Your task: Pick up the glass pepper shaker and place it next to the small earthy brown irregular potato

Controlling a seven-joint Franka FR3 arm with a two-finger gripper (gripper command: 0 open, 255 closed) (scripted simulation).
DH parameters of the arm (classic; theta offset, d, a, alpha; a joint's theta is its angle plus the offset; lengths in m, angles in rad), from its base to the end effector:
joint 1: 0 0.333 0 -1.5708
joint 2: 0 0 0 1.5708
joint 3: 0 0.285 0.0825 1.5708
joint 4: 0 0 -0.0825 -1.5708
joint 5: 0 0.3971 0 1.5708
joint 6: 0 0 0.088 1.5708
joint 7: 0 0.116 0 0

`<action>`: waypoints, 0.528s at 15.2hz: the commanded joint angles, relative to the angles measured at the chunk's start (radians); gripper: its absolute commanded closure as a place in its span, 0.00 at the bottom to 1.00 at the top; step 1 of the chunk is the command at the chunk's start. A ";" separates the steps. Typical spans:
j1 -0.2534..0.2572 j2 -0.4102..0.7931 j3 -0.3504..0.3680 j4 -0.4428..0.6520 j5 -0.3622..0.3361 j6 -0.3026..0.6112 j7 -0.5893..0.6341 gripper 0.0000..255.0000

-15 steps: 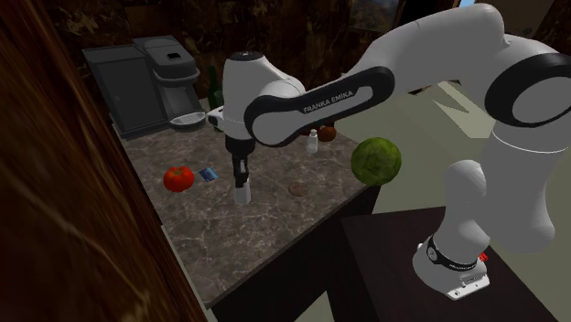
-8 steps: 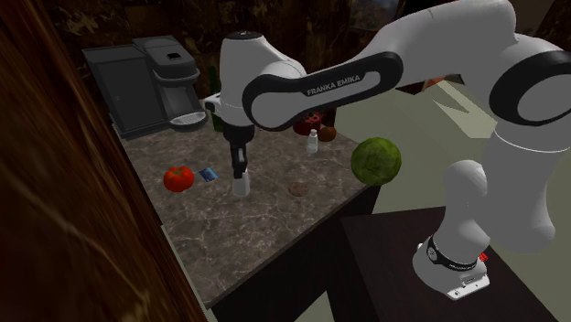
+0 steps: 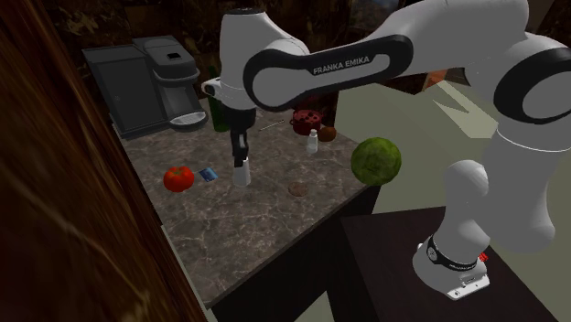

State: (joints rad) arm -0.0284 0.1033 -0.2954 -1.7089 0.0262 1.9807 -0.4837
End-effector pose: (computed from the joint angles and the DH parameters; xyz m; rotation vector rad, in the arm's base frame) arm 0.5924 -0.1907 0.4962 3.0504 0.2378 0.2411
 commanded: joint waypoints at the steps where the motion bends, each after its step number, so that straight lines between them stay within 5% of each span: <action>1: -0.011 -0.038 -0.011 -0.041 -0.007 0.005 -0.022 1.00; 8: -0.070 -0.191 -0.070 -0.214 -0.040 0.032 -0.132 1.00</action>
State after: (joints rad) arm -0.0908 -0.0707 -0.3577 -1.9049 -0.0097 2.0109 -0.6004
